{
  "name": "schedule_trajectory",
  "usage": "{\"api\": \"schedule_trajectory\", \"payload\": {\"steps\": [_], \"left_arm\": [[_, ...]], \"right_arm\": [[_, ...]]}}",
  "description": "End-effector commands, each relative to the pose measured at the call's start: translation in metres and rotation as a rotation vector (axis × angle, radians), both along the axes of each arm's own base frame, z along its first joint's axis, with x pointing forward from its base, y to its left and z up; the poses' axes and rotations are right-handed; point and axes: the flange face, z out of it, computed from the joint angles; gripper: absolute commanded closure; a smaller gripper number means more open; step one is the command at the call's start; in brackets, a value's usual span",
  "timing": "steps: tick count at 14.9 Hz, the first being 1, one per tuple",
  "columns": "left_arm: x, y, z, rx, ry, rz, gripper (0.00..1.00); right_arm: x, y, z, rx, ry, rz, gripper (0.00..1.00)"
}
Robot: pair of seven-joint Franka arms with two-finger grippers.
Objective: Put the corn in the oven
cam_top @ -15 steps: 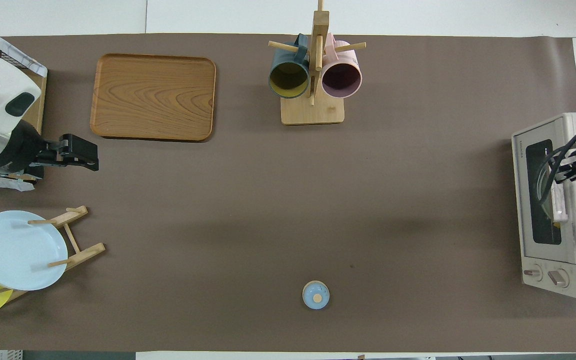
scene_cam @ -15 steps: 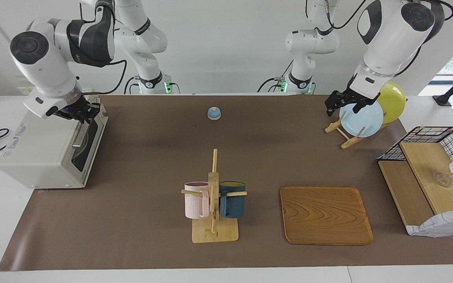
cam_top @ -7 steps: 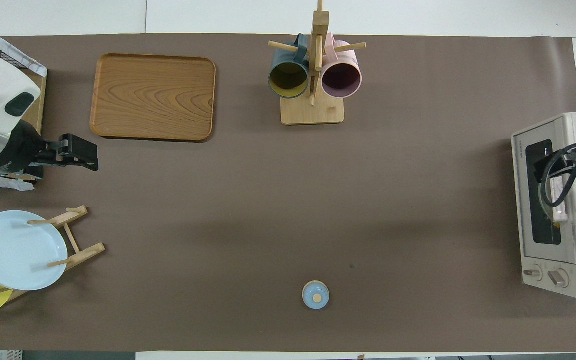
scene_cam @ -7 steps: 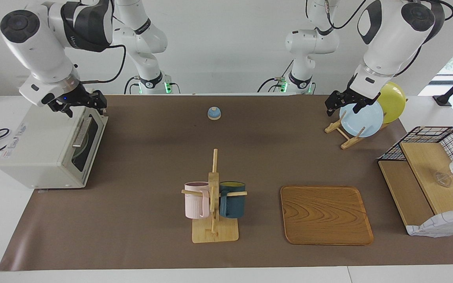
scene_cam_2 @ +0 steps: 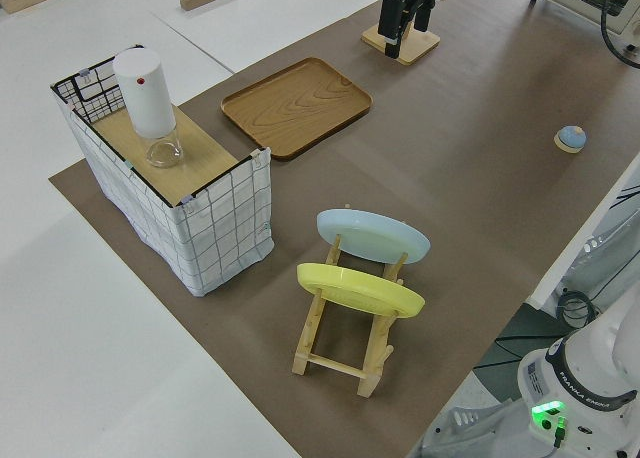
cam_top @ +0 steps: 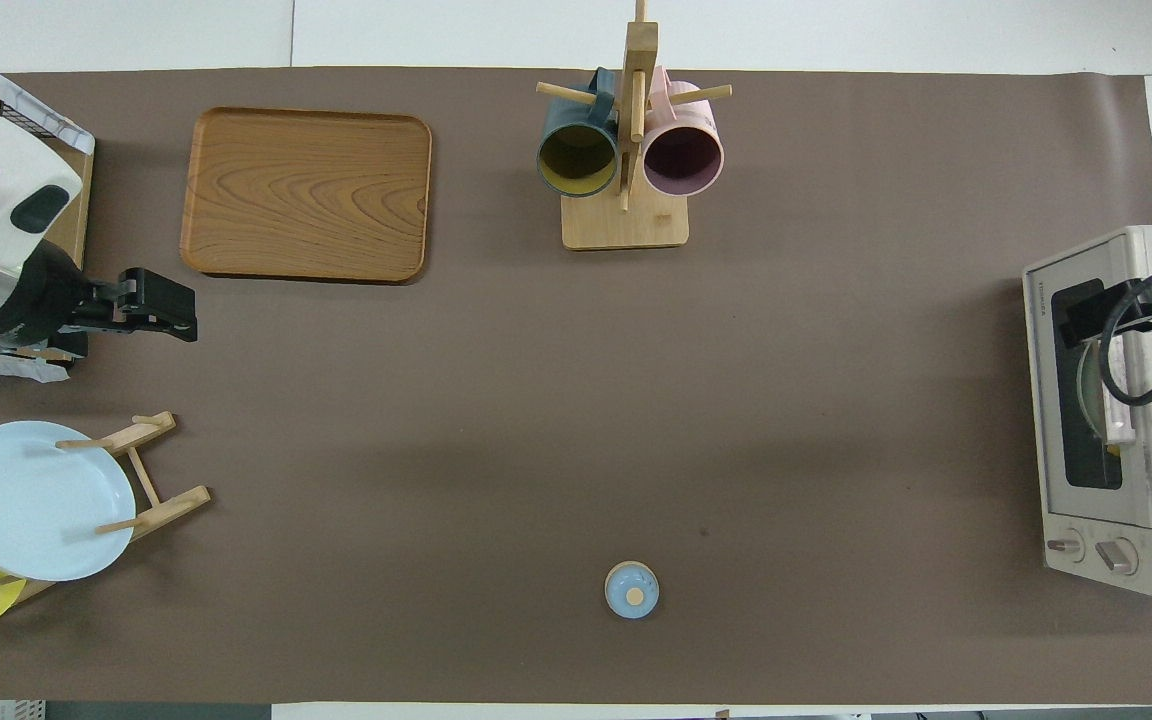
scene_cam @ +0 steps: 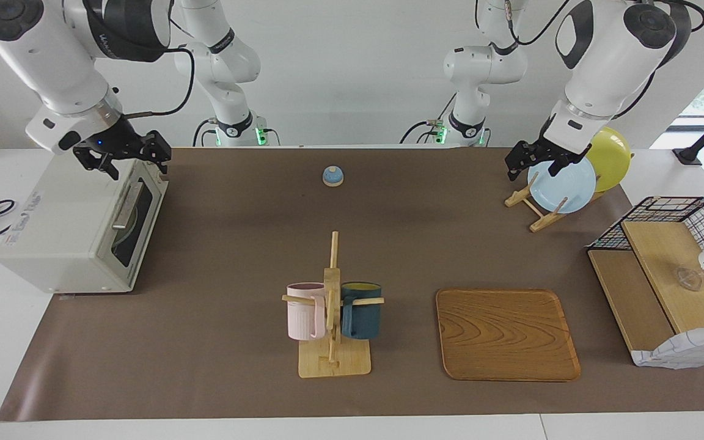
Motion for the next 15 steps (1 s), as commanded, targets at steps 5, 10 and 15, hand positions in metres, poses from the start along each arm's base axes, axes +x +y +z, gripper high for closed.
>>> {"api": "schedule_trajectory", "payload": {"steps": [5, 10, 15], "left_arm": [[-0.0044, 0.0034, 0.0050, 0.018, -0.004, 0.006, 0.00], [-0.0044, 0.0034, 0.0050, 0.017, -0.004, 0.005, 0.00], [-0.0044, 0.0034, 0.0050, 0.017, -0.004, 0.005, 0.00]], "right_arm": [[0.0044, 0.0042, 0.0018, 0.010, 0.002, -0.086, 0.00], [0.0046, 0.0054, 0.0029, 0.005, -0.004, -0.086, 0.00], [0.0063, 0.0101, 0.0054, 0.008, -0.026, -0.076, 0.00]]}}
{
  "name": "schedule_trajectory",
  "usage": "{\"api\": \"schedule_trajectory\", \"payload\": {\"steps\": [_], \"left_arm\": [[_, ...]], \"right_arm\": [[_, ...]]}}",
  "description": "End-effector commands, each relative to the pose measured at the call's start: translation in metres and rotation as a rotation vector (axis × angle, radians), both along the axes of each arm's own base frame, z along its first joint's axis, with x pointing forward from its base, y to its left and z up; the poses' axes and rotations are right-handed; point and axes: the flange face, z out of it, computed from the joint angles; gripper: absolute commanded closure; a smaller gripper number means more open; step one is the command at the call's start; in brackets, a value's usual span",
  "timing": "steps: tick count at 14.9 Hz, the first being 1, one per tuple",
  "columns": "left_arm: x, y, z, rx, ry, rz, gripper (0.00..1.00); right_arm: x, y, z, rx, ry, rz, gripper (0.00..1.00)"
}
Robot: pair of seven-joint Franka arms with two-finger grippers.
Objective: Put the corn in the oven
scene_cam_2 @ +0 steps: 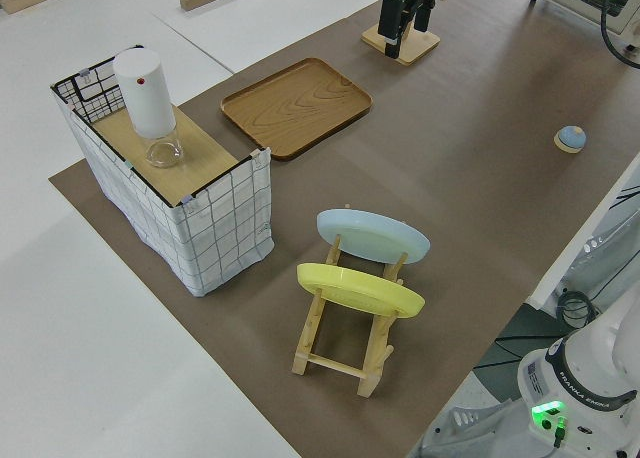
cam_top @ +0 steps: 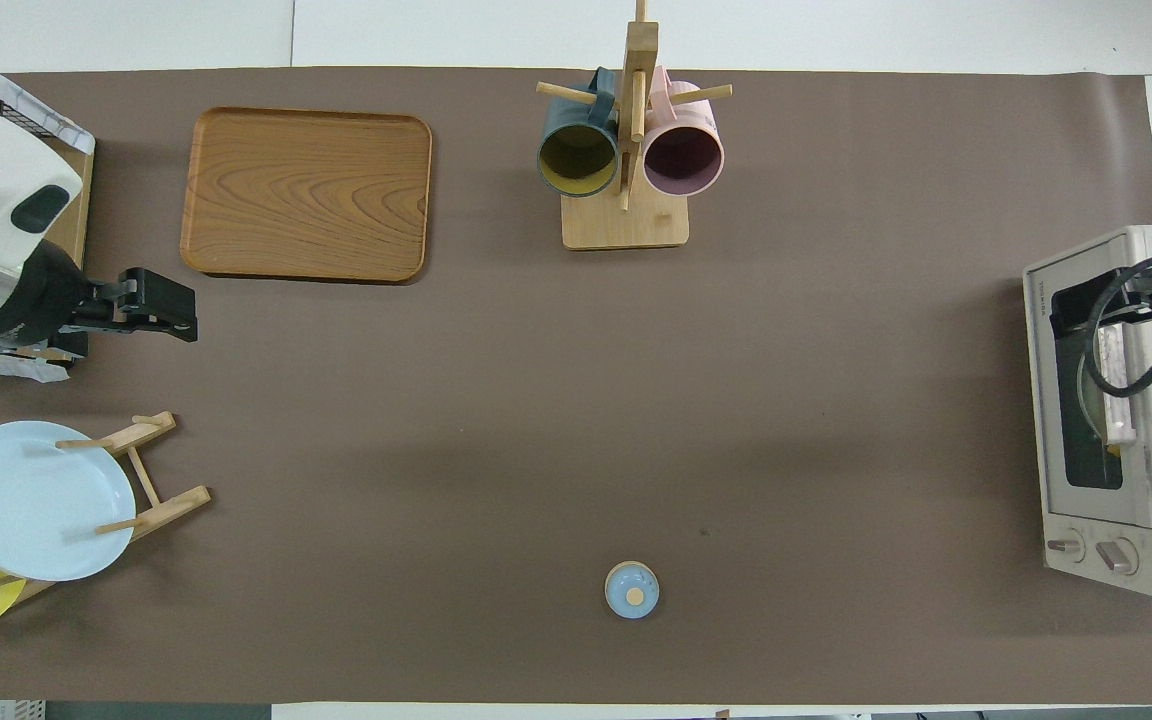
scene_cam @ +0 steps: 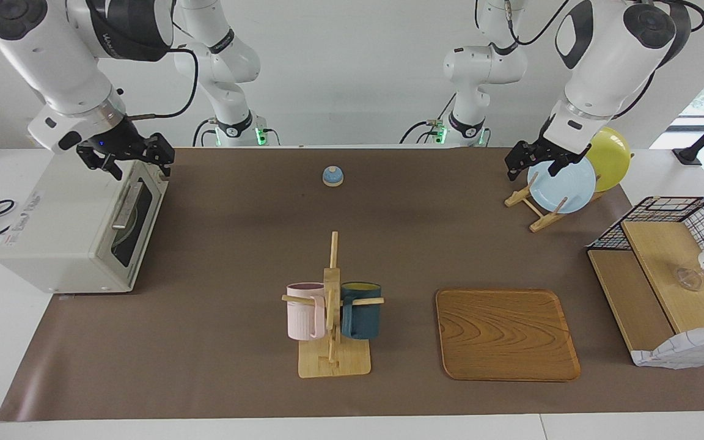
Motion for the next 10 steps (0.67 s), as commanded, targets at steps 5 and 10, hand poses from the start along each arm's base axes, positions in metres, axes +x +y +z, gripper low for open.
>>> {"api": "schedule_trajectory", "payload": {"steps": [5, 10], "left_arm": [[-0.005, 0.003, 0.006, 0.017, -0.006, 0.005, 0.00], [-0.004, 0.003, 0.005, 0.017, -0.004, 0.005, 0.00]], "right_arm": [[-0.001, 0.019, 0.011, 0.007, -0.021, 0.013, 0.00], [-0.005, 0.017, 0.010, 0.010, -0.017, -0.001, 0.00]]}}
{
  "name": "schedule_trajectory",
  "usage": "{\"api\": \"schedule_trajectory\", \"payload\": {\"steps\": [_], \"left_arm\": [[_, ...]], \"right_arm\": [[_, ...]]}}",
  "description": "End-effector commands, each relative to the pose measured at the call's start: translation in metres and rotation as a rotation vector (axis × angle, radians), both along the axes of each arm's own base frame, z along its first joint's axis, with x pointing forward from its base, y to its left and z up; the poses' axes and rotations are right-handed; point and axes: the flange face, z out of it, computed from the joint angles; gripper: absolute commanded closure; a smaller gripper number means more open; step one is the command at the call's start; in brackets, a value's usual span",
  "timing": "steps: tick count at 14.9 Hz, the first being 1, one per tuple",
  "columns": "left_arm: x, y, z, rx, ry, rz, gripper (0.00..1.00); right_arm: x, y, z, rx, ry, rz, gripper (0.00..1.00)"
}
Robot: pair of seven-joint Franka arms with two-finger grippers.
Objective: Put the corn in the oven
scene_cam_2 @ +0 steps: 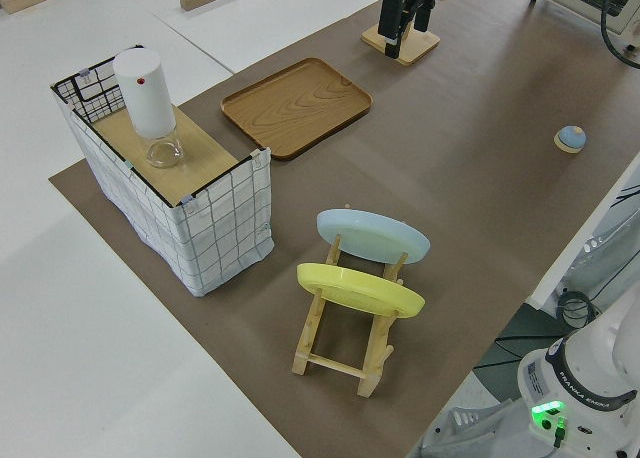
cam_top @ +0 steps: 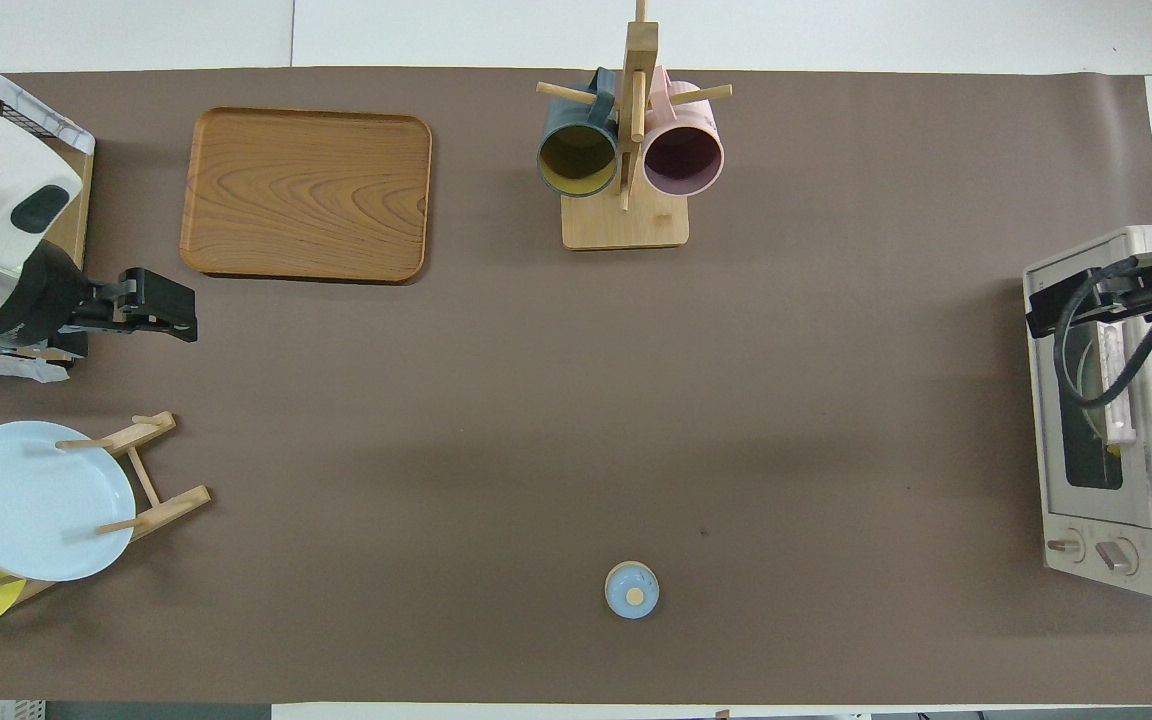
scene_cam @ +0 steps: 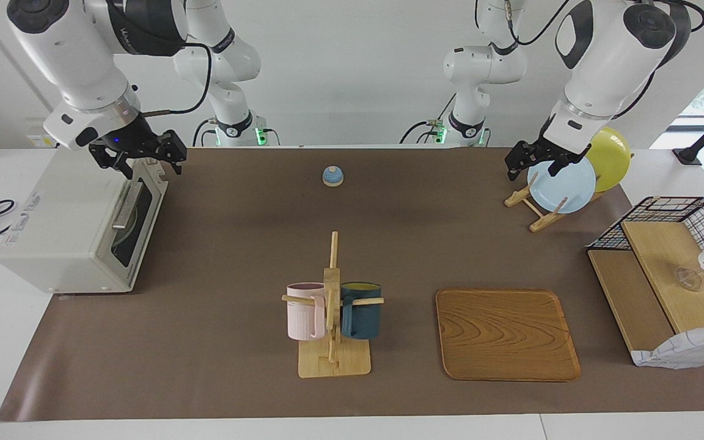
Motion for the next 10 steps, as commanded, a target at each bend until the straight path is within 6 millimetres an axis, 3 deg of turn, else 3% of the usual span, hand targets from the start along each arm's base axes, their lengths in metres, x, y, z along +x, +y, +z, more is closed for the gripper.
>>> {"api": "schedule_trajectory", "payload": {"steps": [1, 10], "left_arm": [[-0.004, 0.003, 0.005, 0.017, -0.004, 0.005, 0.00], [-0.005, 0.003, 0.006, 0.017, -0.006, 0.007, 0.00]], "right_arm": [[-0.004, -0.006, 0.003, 0.016, -0.004, -0.029, 0.00], [-0.001, -0.018, -0.002, 0.017, 0.002, -0.050, 0.00]]}}
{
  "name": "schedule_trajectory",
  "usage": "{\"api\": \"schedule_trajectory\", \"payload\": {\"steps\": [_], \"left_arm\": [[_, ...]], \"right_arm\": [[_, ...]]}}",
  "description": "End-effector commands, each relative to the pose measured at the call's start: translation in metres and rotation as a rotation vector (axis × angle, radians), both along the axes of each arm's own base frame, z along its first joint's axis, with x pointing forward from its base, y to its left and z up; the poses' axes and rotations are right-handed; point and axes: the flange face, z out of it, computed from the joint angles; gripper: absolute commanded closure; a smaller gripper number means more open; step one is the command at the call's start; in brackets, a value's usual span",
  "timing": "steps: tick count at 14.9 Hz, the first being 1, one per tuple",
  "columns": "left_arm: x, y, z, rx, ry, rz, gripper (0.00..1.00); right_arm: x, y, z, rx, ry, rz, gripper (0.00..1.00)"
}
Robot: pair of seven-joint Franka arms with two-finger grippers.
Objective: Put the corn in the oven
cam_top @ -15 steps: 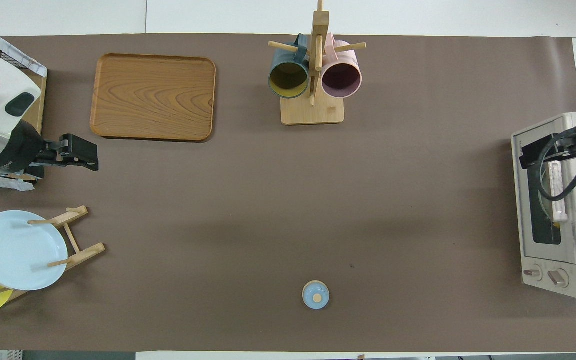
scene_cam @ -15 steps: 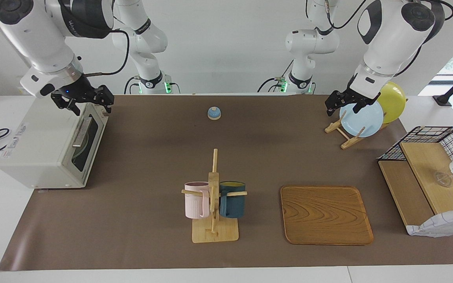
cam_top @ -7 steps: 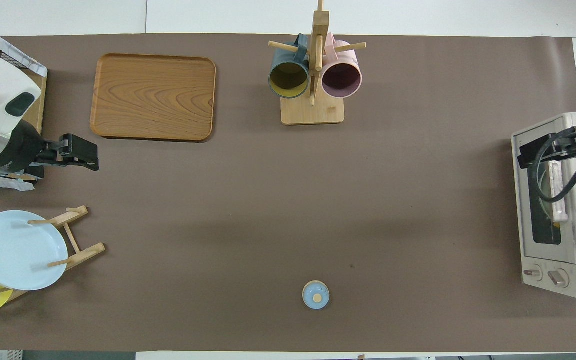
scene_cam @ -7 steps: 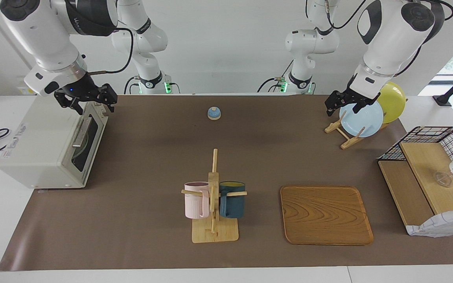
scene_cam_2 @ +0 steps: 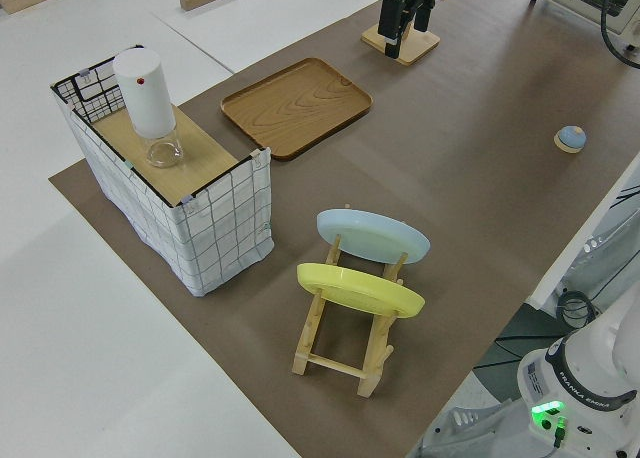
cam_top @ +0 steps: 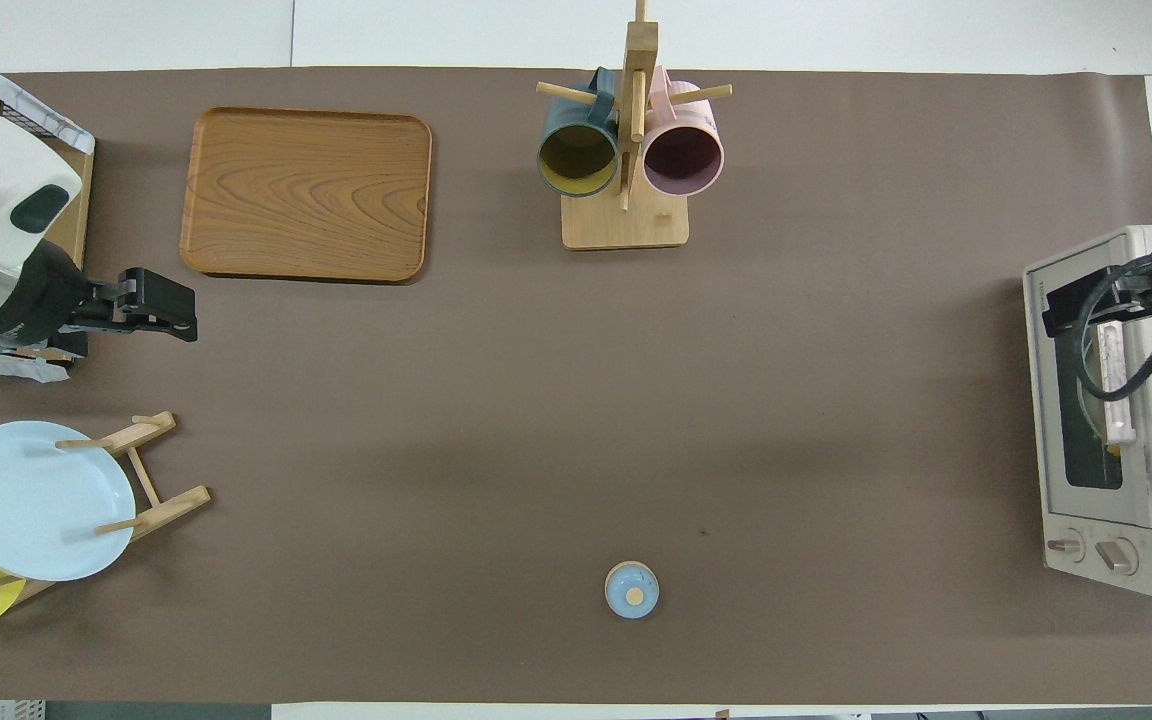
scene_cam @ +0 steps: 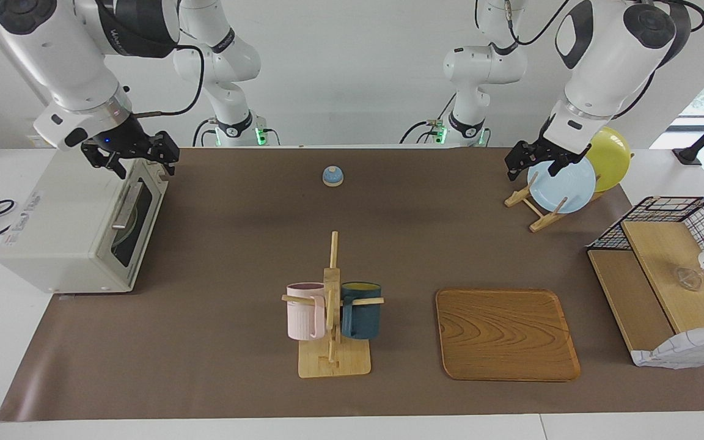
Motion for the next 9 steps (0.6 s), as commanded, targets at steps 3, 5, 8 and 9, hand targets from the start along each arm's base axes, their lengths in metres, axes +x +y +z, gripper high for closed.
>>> {"api": "schedule_trajectory", "payload": {"steps": [3, 5, 8, 9], "left_arm": [[-0.0042, 0.0034, 0.0051, 0.017, -0.006, 0.007, 0.00], [-0.0042, 0.0034, 0.0051, 0.017, -0.006, 0.005, 0.00], [-0.0044, 0.0034, 0.0050, 0.017, -0.004, 0.005, 0.00], [-0.0048, 0.0035, 0.0058, 0.017, -0.006, 0.006, 0.00]], "right_arm": [[-0.0007, -0.0042, -0.0003, 0.017, -0.003, -0.025, 0.00], [-0.0007, -0.0034, -0.0003, 0.017, -0.003, -0.023, 0.00], [-0.0013, -0.0040, -0.0006, 0.019, 0.002, -0.025, 0.00], [-0.0009, -0.0032, -0.0004, 0.019, -0.001, -0.023, 0.00]]}}
